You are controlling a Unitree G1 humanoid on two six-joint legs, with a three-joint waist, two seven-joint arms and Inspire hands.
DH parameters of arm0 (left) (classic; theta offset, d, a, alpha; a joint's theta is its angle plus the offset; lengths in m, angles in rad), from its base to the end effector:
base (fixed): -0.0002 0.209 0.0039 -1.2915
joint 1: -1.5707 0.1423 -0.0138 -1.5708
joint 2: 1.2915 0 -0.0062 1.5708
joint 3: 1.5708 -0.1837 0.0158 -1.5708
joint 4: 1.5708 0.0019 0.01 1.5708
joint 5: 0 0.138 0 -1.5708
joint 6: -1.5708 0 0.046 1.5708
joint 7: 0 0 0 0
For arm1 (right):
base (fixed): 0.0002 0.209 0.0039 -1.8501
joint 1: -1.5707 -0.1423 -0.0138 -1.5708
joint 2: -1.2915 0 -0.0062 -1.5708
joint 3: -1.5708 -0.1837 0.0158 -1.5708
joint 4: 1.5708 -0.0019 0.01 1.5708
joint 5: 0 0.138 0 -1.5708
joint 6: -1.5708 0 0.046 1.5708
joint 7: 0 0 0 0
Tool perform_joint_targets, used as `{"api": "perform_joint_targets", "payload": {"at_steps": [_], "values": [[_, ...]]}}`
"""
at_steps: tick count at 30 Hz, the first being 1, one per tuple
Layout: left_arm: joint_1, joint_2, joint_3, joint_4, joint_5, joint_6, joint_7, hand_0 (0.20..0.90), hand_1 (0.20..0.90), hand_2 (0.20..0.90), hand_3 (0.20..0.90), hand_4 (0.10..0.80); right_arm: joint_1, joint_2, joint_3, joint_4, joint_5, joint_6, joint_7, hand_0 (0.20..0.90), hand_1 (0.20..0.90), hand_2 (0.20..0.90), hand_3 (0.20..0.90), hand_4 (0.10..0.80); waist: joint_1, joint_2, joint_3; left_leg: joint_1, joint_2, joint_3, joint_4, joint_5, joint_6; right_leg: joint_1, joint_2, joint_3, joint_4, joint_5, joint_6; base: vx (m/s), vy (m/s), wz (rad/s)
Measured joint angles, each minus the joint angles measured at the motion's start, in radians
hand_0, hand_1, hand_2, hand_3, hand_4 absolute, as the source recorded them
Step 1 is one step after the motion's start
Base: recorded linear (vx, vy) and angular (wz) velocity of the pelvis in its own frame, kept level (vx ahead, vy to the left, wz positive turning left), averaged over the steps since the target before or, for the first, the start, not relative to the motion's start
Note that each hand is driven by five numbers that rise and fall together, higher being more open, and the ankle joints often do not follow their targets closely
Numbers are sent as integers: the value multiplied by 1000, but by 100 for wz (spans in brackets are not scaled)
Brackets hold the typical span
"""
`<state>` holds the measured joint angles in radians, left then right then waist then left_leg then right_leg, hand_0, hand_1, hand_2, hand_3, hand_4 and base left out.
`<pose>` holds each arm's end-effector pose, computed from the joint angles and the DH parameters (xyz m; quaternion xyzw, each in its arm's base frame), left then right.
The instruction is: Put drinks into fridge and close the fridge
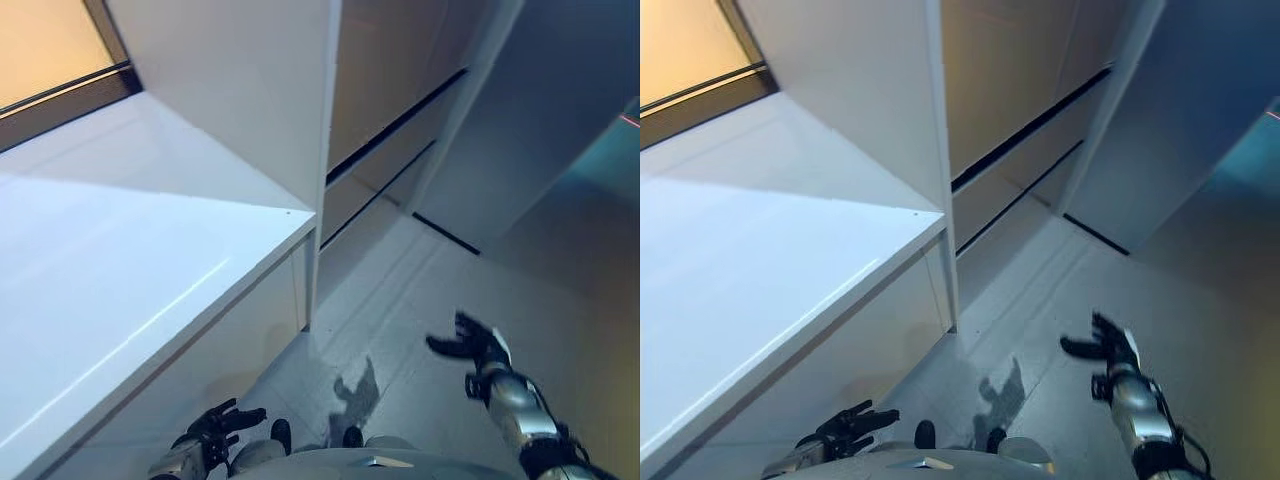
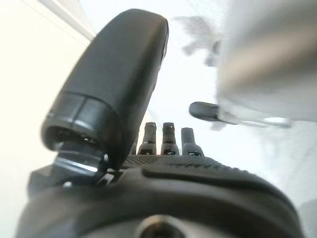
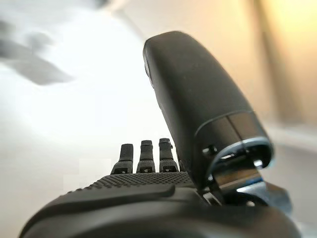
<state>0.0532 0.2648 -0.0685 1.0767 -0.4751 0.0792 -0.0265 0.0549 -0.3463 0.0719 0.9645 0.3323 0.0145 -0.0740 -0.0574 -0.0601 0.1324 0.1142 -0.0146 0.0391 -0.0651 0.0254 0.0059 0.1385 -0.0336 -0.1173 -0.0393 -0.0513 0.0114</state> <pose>0.0755 0.2340 -0.1087 -0.0858 0.5414 0.1520 0.8225 0.0961 -0.2577 -0.0912 -0.0395 0.4762 -0.1624 0.8633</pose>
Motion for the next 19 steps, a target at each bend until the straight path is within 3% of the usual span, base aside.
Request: {"api": "perform_joint_targets", "payload": {"at_steps": [7,19], "values": [[4,2,-5,115,47,-74,-38,900,900,900,900,800,74,96,5,288,-88,10,117,900,900,900,900,800,-11,12,-35,17,1,14,-25,7,0,8,4,20,-36,18,-1,-35,3,-8],[24,-15,-37,155,81,-105,-56,900,900,900,900,800,55,94,55,306,-169,49,171,900,900,900,900,800,-14,5,-70,20,2,34,-28,7,0,8,5,30,-47,26,-1,1,3,-2]]}}
